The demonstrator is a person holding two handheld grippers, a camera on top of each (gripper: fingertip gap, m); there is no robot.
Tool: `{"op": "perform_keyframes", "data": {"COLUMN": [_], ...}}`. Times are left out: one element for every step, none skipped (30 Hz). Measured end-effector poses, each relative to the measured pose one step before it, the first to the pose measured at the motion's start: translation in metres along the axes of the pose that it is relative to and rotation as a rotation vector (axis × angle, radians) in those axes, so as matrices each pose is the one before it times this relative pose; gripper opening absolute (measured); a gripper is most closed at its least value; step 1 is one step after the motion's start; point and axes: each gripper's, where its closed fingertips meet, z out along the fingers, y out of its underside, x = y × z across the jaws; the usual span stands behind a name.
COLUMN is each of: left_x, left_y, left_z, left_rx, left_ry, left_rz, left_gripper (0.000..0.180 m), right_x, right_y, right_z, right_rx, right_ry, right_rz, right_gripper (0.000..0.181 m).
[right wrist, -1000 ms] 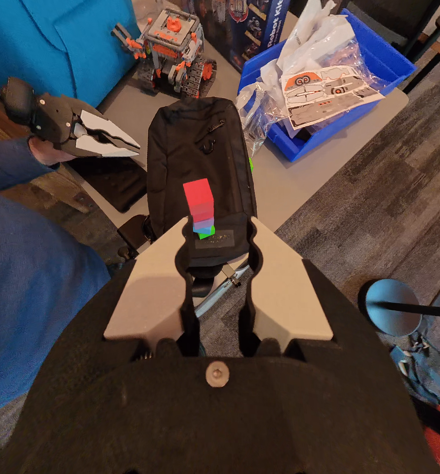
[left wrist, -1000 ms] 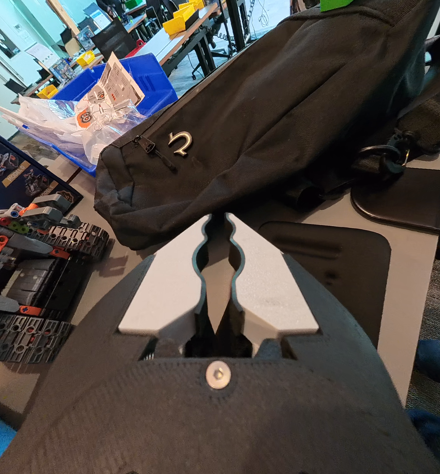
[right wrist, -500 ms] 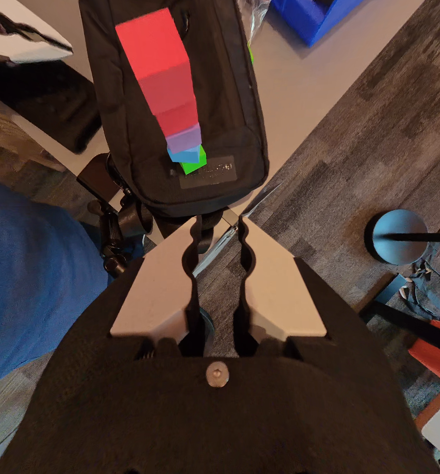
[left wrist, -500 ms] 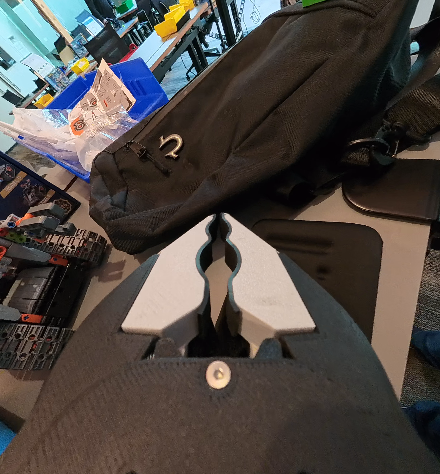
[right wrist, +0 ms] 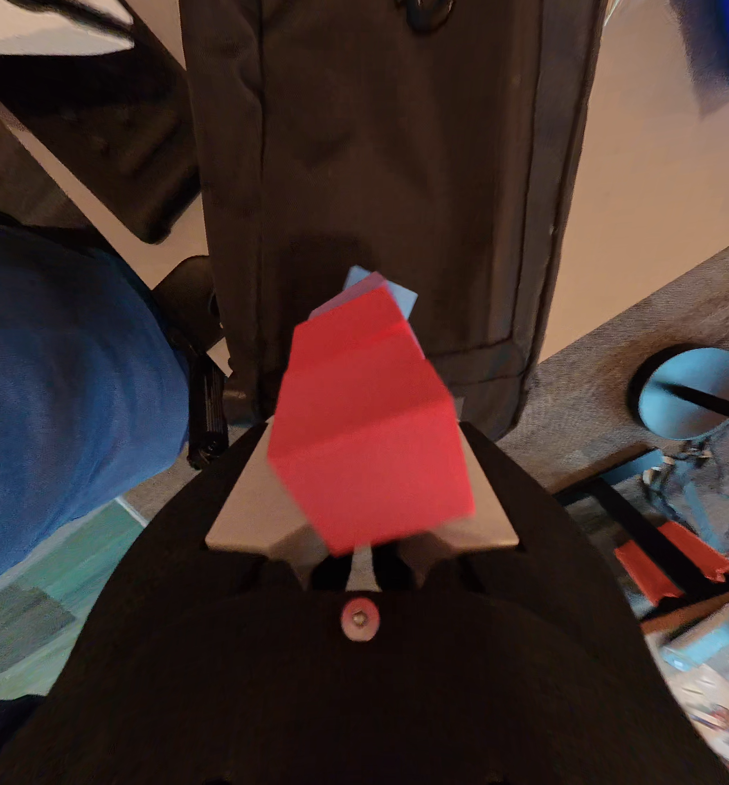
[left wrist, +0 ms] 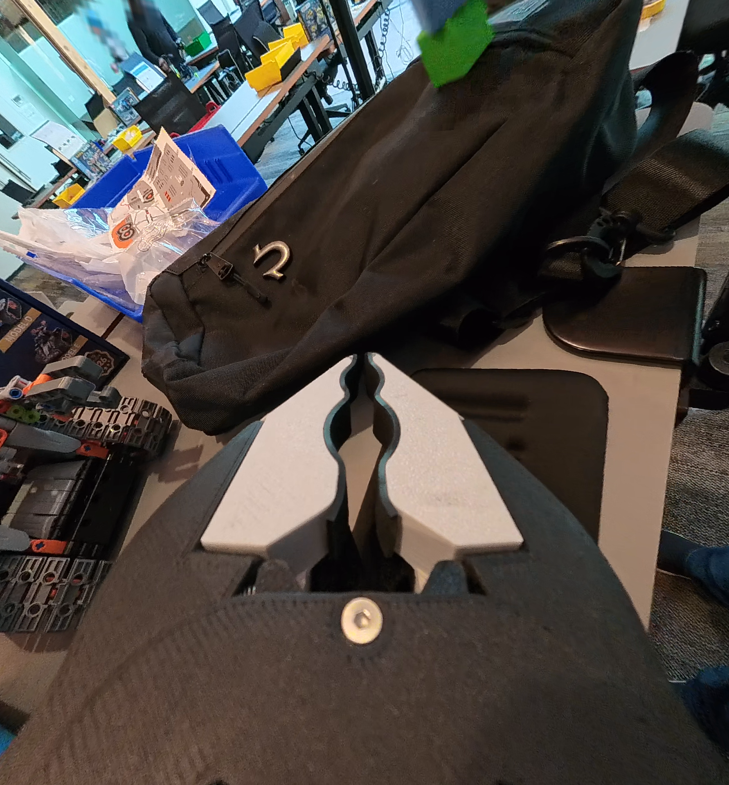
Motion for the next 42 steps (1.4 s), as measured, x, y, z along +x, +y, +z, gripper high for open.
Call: {"op": "perform_keyframes", "data": {"left_x": [0.0007,0.00043,0.00051,0.00112,0.00089,0.00061,0.00024,0.00014,0.00011,0.00022,0.00045,0.00057,0.00018,0.00043,0.00029,0.00008,-0.0001,-0.00003,-0.00018,-0.00022,-0.00019,-0.00013,-0.00016,-0.00024,-0.00022,-0.00012,0.00013,0.00025,0.00015,0.00028,0.00012,-0.00012,-0.00039,0.0006,0.00171,0.00083,0.00045,0.00104,-0.00021,-0.00184,-0.00287,-0.00308], "left_y": [-0.00063,-0.00045,-0.00055,-0.00075,-0.00039,0.00007,0.00021,-0.00006,-0.00039,-0.00014,0.00031,0.0011,0.00089,0.00021,0.00021,0.00015,0.00019,0.00009,-0.00018,-0.00029,-0.00013,-0.00007,-0.00013,-0.00055,-0.00015,0.00013,0.00049,0.0007,0.00014,-0.00024,-0.00045,-0.00076,-0.00138,-0.00156,-0.00077,0.00242,0.00482,0.00517,0.00503,0.00507,0.00604,0.00522], "left_z": [-0.00054,-0.0004,-0.00043,-0.00043,-0.00022,-0.00002,0.00027,-0.00005,-0.00019,-0.00006,0.00025,0.00099,0.00088,0.00044,0.00011,0.00023,0.00009,0.00014,-0.00011,-0.00015,-0.00007,-0.0001,-0.00015,-0.00033,-0.00014,0.00019,0.00042,0.0006,0.00015,-0.00014,-0.00042,-0.00093,-0.0017,-0.00243,-0.00318,-0.00378,-0.00429,-0.0048,-0.00533,-0.00546,-0.00455,-0.00294], "left_rx": [0.0045,0.0025,0.0034,0.0047,0.0026,-0.0004,-0.0013,0.0006,0.0023,0.0018,-0.0014,-0.0075,-0.0074,-0.0022,-0.0009,-0.0012,-0.0012,-0.0005,0.001,0.0017,0.0009,0.0005,0.0012,0.0029,0.0013,-0.002,-0.0045,-0.0057,-0.0027,0.0003,0.0013,0.0031,0.0055,0.0067,0.0043,-0.0088,-0.0195,-0.0204,-0.017,-0.0099,-0.0087,-0.0053], "left_ry": [0.0023,0.0005,0.001,0.0049,0.0032,0.0023,0.0013,0.0009,0.0008,0.0017,0.0035,0.0043,0.0006,0.0015,0.0014,0.0007,0.0004,0.0006,-0.0003,-0.0012,-0.001,-0.0003,-0.0008,-0.0012,-0.0014,-0.0022,-0.0017,-0.0011,-0.003,-0.0032,-0.0041,-0.0069,-0.0099,-0.0047,0.0002,-0.007,-0.0117,-0.0057,-0.0089,-0.0107,-0.0094,-0.0079], "left_rz": [0.003,0.0024,0.0025,0.0031,0.0034,0.0024,0.0007,0.0001,-0.0002,-0.0005,-0.0005,-0.0005,0.0011,0.002,0.0008,-0.0001,-0.0009,-0.0015,-0.0013,-0.001,-0.0007,-0.0003,-0.0006,-0.0012,-0.0008,0.0008,0.0029,0.0039,0.0044,0.0044,0.0046,0.0056,0.0065,0.0059,0.0068,0.0096,0.0162,0.0199,0.0141,0.0068,0.0006,-0.0062], "left_gripper": [0.0,0.0,0.0,0.001,0.0,0.0,0.0,0.0,0.001,0.002,0.003,0.003,0.004,0.004,0.004,0.004,0.004,0.004,0.004,0.004,0.005,0.005,0.005,0.006,0.006,0.006,0.006,0.006,0.006,0.006,0.006,0.006,0.006,0.006,0.006,0.007,0.008,0.008,0.008,0.008,0.008,0.009], "right_x": [0.00078,-0.00008,-0.00105,-0.00048,0.00041,0.00124,0.00174,0.00145,0.00092,0.00072,0.00013,-0.00193,-0.00305,-0.00156,-0.00166,-0.00325,-0.0023,-0.00086,-0.00217,-0.00299,-0.00102,-0.00017,-0.00162,-0.00086,0.00094,-0.00083,-0.00317,-0.00194,0.00036,0.00076,0.00023,-0.00013,-0.00116,-0.0023,-0.00258,-0.00164,-0.00096,-0.00055,-0.00069,-0.00125,-0.00113,0.00021], "right_y": [-0.00992,-0.00966,-0.0082,-0.00547,-0.00249,-0.00149,-0.00156,-0.001,0.00022,0.00057,-0.00006,-0.00054,-0.00087,-0.00229,-0.00289,-0.00245,-0.00264,-0.00329,-0.00375,-0.00476,-0.00573,-0.00579,-0.00577,-0.00643,-0.00732,-0.00653,-0.00522,-0.00439,-0.00396,-0.00358,-0.00404,-0.00527,-0.0061,-0.00602,-0.00487,-0.00327,-0.00201,-0.00105,-0.00092,-0.00137,-0.00163,-0.00158], "right_z": [-0.00245,-0.00363,-0.0038,-0.00321,-0.00239,-0.00209,-0.00253,-0.00259,-0.00235,-0.00201,-0.00184,-0.00103,-0.00036,-0.00013,0.00015,0.00069,0.00063,0.00018,0.00022,0.00033,0.00087,0.00221,0.00457,0.00663,0.0082,0.01008,0.01132,0.01153,0.01104,0.00976,0.00781,0.00529,0.00313,0.00144,0.00054,0.00006,-0.00039,-0.0011,-0.00165,-0.00195,-0.00185,-0.00219], "right_rx": [-0.0101,0.0038,0.0088,-0.0005,-0.0132,-0.0129,-0.0037,0.0015,0.0023,0.006,0.0131,0.0165,0.0164,0.0219,0.0228,0.0169,0.0153,0.0184,0.0209,0.0259,0.0298,0.0248,0.0175,0.0178,0.0165,0.0059,-0.0049,-0.0139,-0.0206,-0.0227,-0.0187,-0.0071,0.0031,0.0078,0.0069,0.0039,0.0024,0.0027,0.0064,0.0108,0.0112,0.0103], "right_ry": [0.02,0.0076,-0.0062,-0.0023,0.0034,0.0088,0.0105,0.0077,0.0055,0.0068,0.0072,-0.0001,-0.0048,0.005,0.0053,-0.0034,0.0012,0.0087,0.0016,-0.0034,0.0045,0.0075,0.0026,0.0077,0.0122,-0.0066,-0.027,-0.0244,-0.012,-0.0068,-0.0062,-0.0049,-0.0056,-0.0067,-0.0056,-0.0019,0.0013,0.004,0.0039,-0.0013,-0.0035,0.0044], "right_rz": [-0.0221,-0.011,-0.0038,-0.0104,-0.0114,-0.0078,-0.0043,-0.001,0.0014,0.002,-0.0012,-0.0065,-0.0038,-0.0015,-0.0065,-0.0119,-0.0085,-0.0063,-0.0154,-0.0176,-0.0042,-0.0032,-0.0204,-0.0287,-0.0204,-0.0147,-0.0138,-0.011,-0.0128,-0.0195,-0.0227,-0.0188,-0.0136,-0.014,-0.014,-0.0093,-0.0046,-0.0046,-0.005,-0.0005,0.0042,0.0056], "right_gripper": [0.0,0.0,0.0,0.0,0.0,0.0,0.0,0.0,0.0,0.0,0.0,0.0,0.003,0.005,0.007,0.01,0.015,0.019,0.021,0.023,0.026,0.032,0.035,0.037,0.039,0.041,0.041,0.042,0.044,0.045,0.045,0.045,0.044,0.044,0.043,0.043,0.043,0.043,0.043,0.043,0.043,0.043]}}
